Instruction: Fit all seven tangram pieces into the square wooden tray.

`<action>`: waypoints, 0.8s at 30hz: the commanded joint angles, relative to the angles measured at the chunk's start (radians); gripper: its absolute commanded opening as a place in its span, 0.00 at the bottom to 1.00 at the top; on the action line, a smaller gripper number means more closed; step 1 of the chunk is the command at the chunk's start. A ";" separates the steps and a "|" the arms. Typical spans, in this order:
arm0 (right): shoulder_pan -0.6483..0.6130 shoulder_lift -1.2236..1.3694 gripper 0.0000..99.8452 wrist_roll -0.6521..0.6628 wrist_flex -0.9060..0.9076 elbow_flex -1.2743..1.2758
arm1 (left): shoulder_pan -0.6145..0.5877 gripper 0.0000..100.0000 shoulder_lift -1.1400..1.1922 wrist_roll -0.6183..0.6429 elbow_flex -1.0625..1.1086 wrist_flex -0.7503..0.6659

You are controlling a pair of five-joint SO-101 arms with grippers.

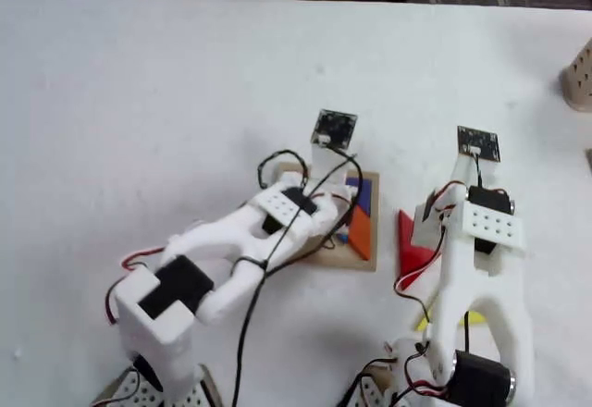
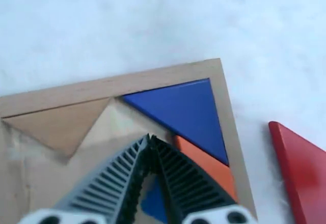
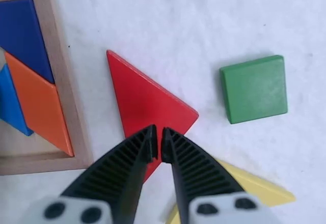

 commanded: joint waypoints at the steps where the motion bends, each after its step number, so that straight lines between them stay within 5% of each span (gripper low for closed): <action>1: 0.008 -0.038 0.02 0.009 -0.015 -0.006 | 0.008 0.02 -0.008 0.009 -0.052 -0.015; 15: 0.008 -0.036 0.02 0.008 -0.015 -0.005 | 0.012 0.02 -0.441 0.009 0.207 0.140; 24: 0.007 -0.036 0.02 0.008 -0.047 0.014 | 0.148 0.02 -0.329 0.009 0.215 0.245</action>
